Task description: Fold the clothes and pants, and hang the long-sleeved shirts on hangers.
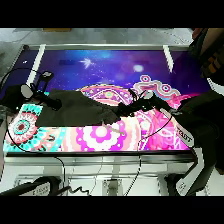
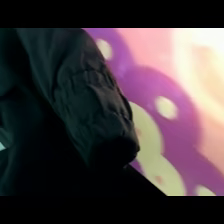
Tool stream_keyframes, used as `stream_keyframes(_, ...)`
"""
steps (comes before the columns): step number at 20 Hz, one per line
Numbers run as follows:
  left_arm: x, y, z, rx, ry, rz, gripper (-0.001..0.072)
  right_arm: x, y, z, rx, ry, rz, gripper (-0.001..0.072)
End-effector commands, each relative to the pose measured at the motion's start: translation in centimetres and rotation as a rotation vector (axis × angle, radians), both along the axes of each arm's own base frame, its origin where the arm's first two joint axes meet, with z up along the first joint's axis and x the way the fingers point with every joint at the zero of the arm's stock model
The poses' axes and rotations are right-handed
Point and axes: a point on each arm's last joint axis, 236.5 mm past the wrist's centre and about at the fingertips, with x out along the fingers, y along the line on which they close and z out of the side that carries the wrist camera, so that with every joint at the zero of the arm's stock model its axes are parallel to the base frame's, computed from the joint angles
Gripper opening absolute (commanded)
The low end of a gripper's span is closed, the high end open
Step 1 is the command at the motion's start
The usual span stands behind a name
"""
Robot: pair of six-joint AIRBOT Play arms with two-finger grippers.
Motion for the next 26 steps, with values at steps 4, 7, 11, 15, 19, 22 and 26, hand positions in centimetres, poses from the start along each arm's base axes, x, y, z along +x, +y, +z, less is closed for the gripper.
stream_keyframes(4,0.0,0.1,0.1,-0.004,-0.001,0.011,0.069,1.6,2.3,6.5,0.099,-0.103,0.1,0.0024)
stream_keyframes(7,0.0,0.1,0.1,-0.004,-0.001,0.011,0.069,2.3,2.4,7.8,0.096,-0.161,0.128,0.0394)
stream_keyframes(11,0.0,0.1,0.1,-0.004,-0.001,0.011,0.069,2.0,0.0,4.6,-0.074,-0.25,0.243,0.068)
stream_keyframes(15,0.0,0.1,0.1,-0.006,0.0,0.014,0.069,2.1,-3.1,1.9,-0.243,-0.279,0.314,0.068)
stream_keyframes(19,0.0,0.0,0.1,-0.008,0.0,0.019,0.069,3.8,-4.3,0.9,-0.318,-0.338,0.296,0.0668)
stream_keyframes(22,0.0,0.0,0.1,-0.028,0.003,0.061,0.069,4.8,-4.0,-0.1,-0.312,-0.299,0.204,0.0559)
stream_keyframes(26,0.0,0.0,0.1,-0.028,0.004,0.062,0.069,4.7,-4.2,-1.4,-0.317,-0.196,0.11,0.0559)
